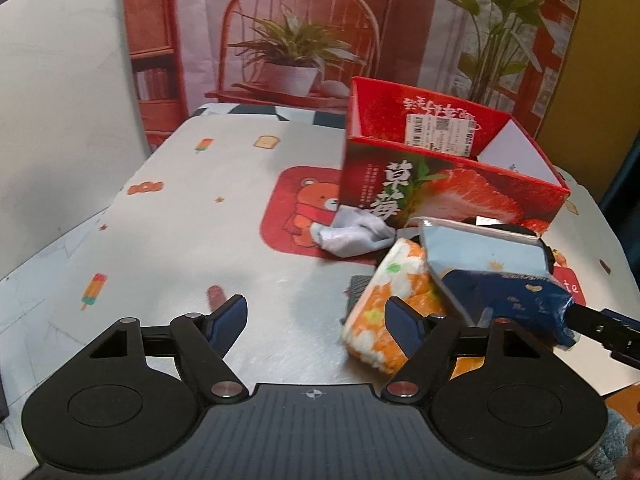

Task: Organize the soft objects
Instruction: 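Move both grippers toward the blue cotton-pad bag on the pile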

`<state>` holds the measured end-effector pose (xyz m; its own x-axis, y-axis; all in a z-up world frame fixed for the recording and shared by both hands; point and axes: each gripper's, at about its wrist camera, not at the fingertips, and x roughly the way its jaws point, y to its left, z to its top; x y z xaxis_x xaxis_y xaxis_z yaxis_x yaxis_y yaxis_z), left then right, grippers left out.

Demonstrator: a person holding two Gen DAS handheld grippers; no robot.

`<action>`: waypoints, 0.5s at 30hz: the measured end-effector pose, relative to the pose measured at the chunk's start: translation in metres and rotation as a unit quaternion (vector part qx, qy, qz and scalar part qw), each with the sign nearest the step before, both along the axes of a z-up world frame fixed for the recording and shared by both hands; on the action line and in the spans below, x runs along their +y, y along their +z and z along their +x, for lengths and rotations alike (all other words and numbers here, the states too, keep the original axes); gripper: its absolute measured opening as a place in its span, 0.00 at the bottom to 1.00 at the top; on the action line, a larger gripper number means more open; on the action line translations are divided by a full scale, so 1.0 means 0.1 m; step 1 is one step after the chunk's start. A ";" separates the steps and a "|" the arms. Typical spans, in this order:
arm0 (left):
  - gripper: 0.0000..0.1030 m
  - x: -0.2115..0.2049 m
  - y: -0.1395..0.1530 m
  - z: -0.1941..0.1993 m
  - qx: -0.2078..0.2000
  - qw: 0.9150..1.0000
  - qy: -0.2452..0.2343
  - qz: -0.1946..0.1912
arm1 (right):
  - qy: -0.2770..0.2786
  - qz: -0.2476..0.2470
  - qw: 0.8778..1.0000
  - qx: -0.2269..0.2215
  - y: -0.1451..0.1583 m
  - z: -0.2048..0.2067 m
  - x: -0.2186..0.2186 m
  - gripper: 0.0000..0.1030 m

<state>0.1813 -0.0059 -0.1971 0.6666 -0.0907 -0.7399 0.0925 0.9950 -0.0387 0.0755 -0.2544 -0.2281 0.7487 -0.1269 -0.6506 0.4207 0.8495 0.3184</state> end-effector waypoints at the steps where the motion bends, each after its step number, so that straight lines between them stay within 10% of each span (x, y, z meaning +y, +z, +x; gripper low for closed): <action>1: 0.76 -0.02 0.00 0.02 0.001 1.000 -0.003 0.000 | 0.001 0.003 1.000 0.000 -0.01 0.02 -0.02 0.78; 15: 0.70 -0.32 -0.05 0.36 0.036 0.998 -0.039 -0.022 | 0.020 0.032 0.999 0.009 -0.10 0.24 -0.22 0.66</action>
<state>0.2172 -0.0380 -0.2024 0.6016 -0.1732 -0.7798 0.1642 0.9822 -0.0915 0.1000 -0.2766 -0.2382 0.7411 -0.0549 -0.6692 0.3925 0.8441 0.3654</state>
